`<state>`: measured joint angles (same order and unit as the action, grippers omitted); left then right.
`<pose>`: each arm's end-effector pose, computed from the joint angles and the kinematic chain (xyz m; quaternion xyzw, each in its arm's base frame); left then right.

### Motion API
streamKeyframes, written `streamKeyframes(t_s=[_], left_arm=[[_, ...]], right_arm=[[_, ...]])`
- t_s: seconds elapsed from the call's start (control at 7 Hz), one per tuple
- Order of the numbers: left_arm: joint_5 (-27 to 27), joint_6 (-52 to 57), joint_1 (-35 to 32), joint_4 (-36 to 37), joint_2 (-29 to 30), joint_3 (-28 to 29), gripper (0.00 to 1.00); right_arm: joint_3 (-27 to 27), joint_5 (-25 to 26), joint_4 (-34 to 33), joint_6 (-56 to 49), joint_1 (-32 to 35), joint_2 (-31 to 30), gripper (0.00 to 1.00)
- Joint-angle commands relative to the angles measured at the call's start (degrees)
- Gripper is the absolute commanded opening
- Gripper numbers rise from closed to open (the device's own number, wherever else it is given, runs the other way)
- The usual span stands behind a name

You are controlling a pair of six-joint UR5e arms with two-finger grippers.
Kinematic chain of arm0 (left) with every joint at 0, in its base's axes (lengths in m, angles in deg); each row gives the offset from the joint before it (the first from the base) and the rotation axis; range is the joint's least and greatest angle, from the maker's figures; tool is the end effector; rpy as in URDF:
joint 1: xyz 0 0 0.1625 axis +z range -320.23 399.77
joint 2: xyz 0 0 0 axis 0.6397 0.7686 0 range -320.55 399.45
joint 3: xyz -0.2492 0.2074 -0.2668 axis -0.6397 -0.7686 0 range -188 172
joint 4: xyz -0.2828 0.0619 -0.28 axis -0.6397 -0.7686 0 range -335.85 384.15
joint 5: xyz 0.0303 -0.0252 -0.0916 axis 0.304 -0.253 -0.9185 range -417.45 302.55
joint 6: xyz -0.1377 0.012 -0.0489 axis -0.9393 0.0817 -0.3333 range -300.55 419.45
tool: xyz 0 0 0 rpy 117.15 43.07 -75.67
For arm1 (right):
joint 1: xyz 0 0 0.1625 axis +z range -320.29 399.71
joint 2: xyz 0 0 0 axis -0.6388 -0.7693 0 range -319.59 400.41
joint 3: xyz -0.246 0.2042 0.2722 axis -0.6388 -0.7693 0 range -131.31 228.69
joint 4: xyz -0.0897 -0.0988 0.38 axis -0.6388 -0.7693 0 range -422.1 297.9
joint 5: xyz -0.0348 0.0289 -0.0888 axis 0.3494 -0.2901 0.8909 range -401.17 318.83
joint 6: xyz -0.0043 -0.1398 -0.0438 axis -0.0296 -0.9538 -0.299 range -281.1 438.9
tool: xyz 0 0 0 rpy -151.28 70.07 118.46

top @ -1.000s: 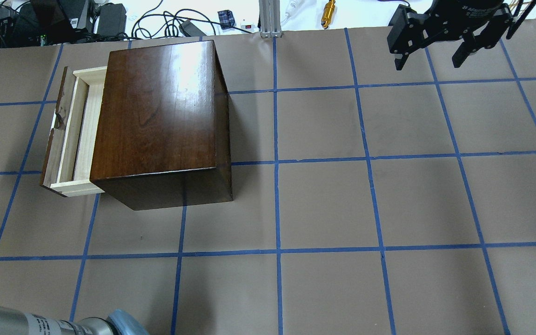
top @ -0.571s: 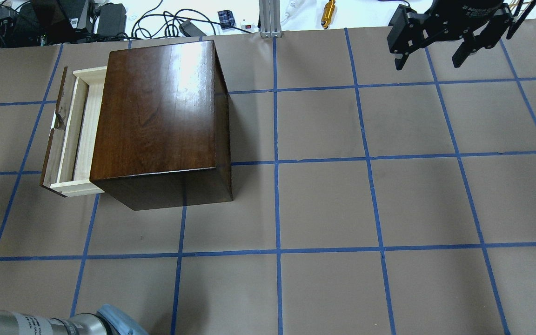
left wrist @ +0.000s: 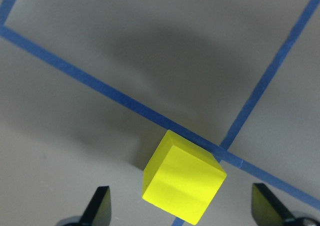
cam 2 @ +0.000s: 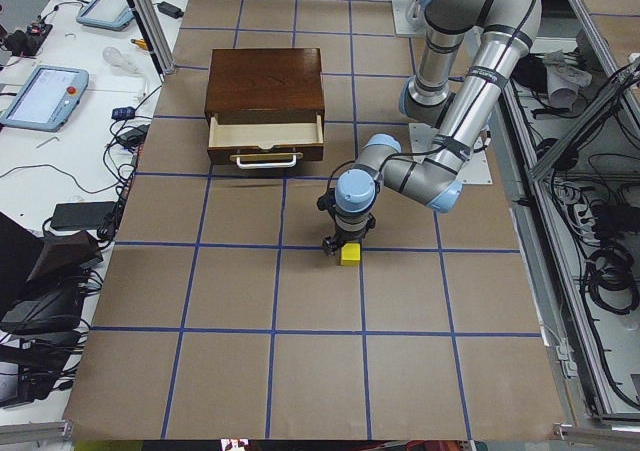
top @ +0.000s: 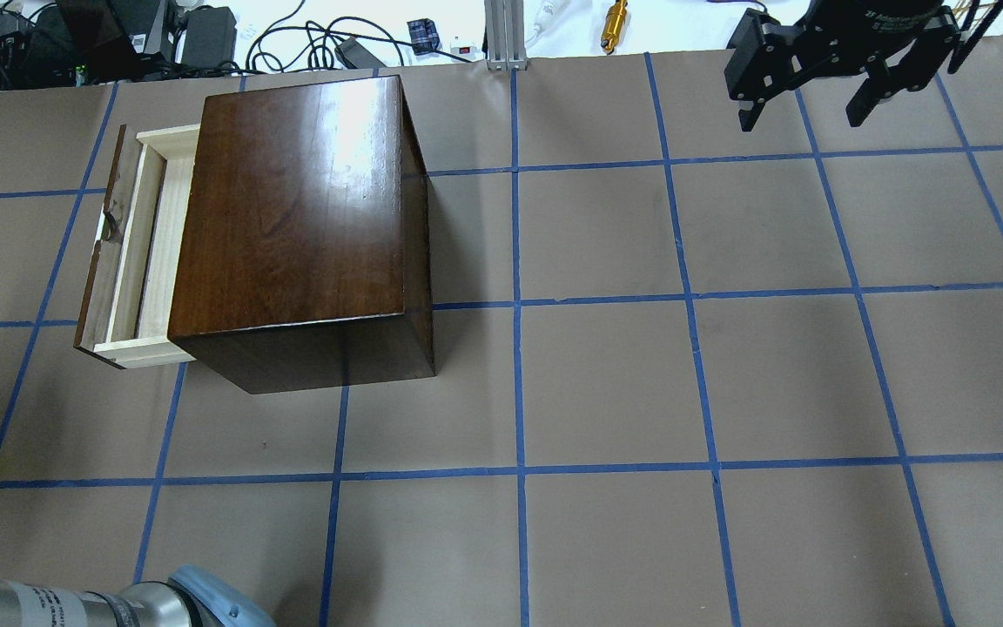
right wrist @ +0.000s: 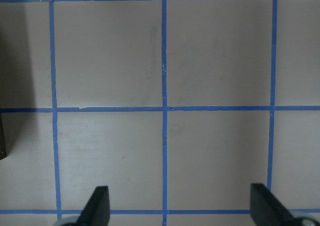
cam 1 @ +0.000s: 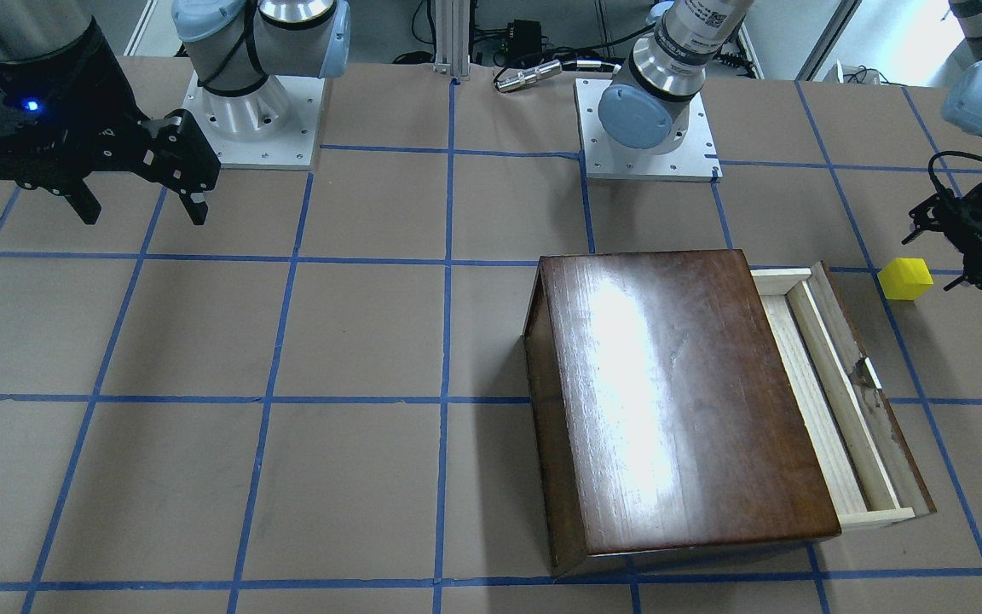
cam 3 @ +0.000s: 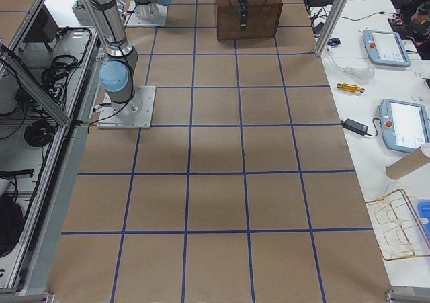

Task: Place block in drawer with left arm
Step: 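Release the handle and move the left gripper toward the yellow cube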

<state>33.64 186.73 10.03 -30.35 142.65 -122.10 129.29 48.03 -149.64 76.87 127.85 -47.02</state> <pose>0.3636 -0.3580 0.1913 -0.5521 -0.8336 -0.0084 0.0164 0.1189 -0.5108 0.4887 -0.0017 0.9992 -0.0384 0.0057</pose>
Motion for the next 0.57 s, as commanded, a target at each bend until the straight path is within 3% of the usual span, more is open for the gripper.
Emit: streamKeyframes(t_s=[0.0, 0.43], left_arm=[[-0.38, 9.53, 0.12, 0.80, 1.21, -0.77, 1.00], [-0.65, 15.36, 1.44, 1.06, 2.18, -0.86, 1.00]], right_arm=[[0.00, -0.09, 0.00, 0.00, -0.08, -0.01, 1.00], [0.00, 0.00, 0.00, 0.00, 0.01, 0.07, 1.00]])
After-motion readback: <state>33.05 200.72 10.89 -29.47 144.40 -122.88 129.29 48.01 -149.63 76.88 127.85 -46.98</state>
